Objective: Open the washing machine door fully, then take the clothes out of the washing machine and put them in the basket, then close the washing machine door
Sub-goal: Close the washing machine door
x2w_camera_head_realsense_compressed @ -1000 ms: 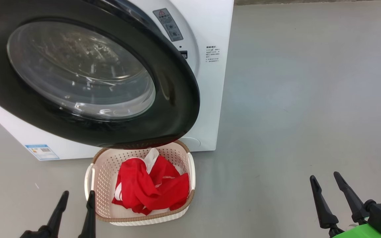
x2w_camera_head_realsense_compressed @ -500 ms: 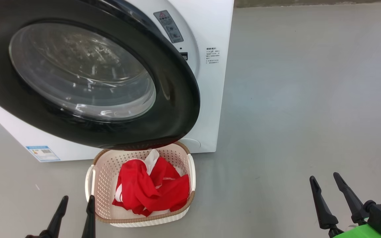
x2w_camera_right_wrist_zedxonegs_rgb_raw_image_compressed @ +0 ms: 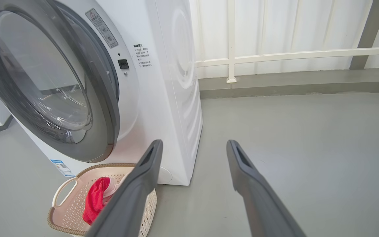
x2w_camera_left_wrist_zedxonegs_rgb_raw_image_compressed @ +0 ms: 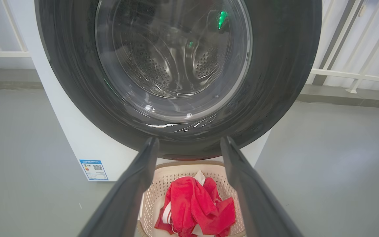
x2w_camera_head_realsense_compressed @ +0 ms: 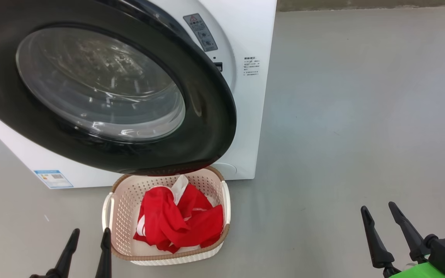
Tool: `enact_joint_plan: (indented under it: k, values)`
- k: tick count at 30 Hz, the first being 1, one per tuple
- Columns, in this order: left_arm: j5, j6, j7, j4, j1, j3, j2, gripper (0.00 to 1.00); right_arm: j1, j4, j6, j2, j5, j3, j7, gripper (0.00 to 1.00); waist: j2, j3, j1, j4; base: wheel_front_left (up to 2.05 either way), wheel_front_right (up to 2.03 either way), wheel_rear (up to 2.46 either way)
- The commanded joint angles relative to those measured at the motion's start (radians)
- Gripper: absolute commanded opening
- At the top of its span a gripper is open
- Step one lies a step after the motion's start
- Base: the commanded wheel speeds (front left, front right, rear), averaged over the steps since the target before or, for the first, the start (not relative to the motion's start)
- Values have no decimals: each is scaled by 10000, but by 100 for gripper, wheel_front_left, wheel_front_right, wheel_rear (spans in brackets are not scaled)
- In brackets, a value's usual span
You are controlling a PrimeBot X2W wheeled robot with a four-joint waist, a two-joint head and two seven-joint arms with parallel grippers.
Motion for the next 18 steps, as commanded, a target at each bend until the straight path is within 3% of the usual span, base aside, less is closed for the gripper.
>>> enact_joint_plan:
  k: [1, 2, 4, 8, 9, 18]
  values:
    - [26, -54, -122, -277, -72, 325, 62, 100, 5, -276, 62, -166, 104, 259, -65, 100, 0, -2, -1, 26, 0, 0, 0]
    - [12, -54, -122, -280, -70, 308, 62, 100, 0, -280, 62, -179, 117, 292, -65, 100, 0, -4, -1, 43, 0, 0, 0]
    - [-4, -54, -122, -287, -66, 280, 59, 100, -13, -265, 62, -212, 150, 367, -65, 53, 0, -12, -1, 84, 0, 0, 0]
    - [-46, -54, -122, -303, -33, 270, 25, 100, -50, -225, 62, -267, 191, 511, -65, 5, 0, -44, -1, 197, 0, 0, 0]
    - [-49, -54, -122, -308, -26, 246, 14, 100, -68, -218, 62, -277, 195, 546, -65, 0, 0, -48, -1, 237, 0, 0, 0]
    - [-96, -54, -122, -394, 21, 165, -83, 100, -389, -261, 62, -382, 258, 944, -65, 0, 0, -101, -1, 773, 0, 0, 0]
